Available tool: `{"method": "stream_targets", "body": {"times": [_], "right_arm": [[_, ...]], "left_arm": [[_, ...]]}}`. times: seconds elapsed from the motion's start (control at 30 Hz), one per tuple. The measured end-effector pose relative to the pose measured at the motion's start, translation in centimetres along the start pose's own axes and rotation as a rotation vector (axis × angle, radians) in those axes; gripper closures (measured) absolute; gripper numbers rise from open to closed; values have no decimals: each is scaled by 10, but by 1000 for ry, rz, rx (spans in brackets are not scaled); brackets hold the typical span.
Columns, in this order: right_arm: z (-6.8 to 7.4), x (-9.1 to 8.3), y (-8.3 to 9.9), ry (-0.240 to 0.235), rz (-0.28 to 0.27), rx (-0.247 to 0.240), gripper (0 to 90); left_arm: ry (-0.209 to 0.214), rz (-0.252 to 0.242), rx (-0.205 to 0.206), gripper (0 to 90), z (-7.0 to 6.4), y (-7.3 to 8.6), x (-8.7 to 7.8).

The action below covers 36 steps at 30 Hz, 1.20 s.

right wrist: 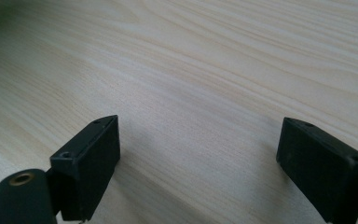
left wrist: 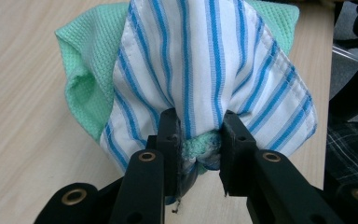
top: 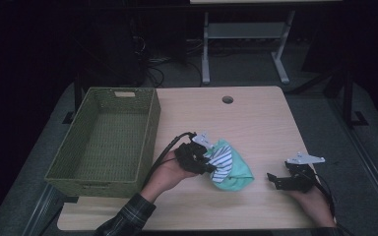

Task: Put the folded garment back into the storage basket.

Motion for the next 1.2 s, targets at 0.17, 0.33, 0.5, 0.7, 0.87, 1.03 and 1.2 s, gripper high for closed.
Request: {"method": "stream_targets", "body": {"times": [0.17, 0.33, 0.5, 0.7, 0.87, 1.03, 1.2], "right_arm": [[0, 0, 0, 0, 0, 0, 128], [0, 0, 0, -1, -1, 0, 128], [0, 0, 0, 0, -1, 0, 128], [0, 0, 0, 0, 0, 0, 128], [0, 0, 0, -1, -1, 0, 128], [0, 0, 0, 0, -1, 3, 128], [0, 0, 0, 1, -1, 4, 128]], "left_arm": [[-20, -6, 3, 722, 3, -3, -15], [-49, -12, -3, 723, 9, -6, -33], [-85, -30, -15, 722, 18, -7, -55], [-139, -56, -35, 722, 31, -4, -84], [-183, -67, -64, 722, 44, 5, -106], [-235, -81, -105, 722, 58, 19, -126], [-293, -83, -142, 722, 73, 35, -144]]}}
Point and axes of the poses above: each handheld gripper's, and its own axes: x roughly forward along the jaws, y roughly out of its underside, z roughly to its left, the point moved 8 cm from there along x, roughly forward along the jaws, and after that the axes turned 2 degrees about z, right-handed, at the moved point
